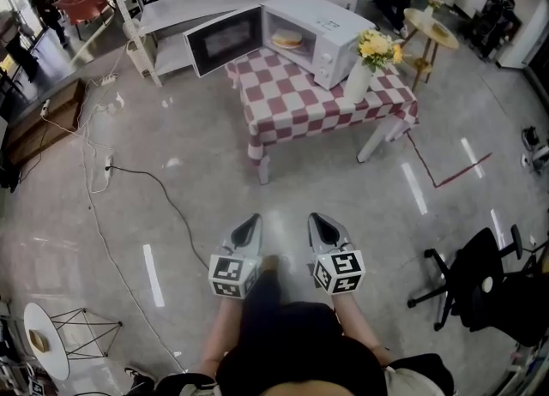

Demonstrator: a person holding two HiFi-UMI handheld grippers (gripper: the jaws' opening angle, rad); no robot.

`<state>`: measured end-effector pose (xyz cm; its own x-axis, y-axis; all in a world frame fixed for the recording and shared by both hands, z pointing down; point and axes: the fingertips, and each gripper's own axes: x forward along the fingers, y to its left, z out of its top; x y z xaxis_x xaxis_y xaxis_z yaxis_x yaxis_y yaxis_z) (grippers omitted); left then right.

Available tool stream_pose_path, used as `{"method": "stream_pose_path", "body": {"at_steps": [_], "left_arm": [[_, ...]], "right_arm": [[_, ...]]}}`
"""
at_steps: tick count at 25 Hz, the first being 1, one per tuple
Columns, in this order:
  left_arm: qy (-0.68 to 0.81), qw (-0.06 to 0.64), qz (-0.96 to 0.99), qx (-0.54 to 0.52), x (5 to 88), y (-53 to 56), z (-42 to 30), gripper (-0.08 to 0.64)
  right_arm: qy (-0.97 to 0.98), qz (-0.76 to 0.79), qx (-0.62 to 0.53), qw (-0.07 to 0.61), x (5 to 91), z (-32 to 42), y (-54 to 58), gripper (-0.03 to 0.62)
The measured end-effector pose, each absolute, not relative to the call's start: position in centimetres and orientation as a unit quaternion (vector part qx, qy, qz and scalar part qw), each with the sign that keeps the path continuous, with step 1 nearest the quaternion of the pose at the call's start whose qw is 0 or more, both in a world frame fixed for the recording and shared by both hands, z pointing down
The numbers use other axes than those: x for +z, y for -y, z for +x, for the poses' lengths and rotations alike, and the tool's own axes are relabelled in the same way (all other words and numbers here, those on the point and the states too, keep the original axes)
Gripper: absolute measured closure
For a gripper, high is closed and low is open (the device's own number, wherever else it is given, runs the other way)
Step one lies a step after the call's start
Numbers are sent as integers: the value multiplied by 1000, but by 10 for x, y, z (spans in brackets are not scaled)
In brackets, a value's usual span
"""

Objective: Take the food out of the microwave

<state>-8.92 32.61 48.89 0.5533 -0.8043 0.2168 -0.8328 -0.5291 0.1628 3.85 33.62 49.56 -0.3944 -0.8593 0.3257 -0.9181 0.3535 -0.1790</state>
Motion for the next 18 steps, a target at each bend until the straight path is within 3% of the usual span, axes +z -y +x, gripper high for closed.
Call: {"method": "stream_pose_path", "body": {"at_steps": [18], "left_arm": [[451, 114, 884, 54, 484, -229, -105, 551]], "right_arm": [[805, 560, 179, 76, 498, 23, -248, 591]]}}
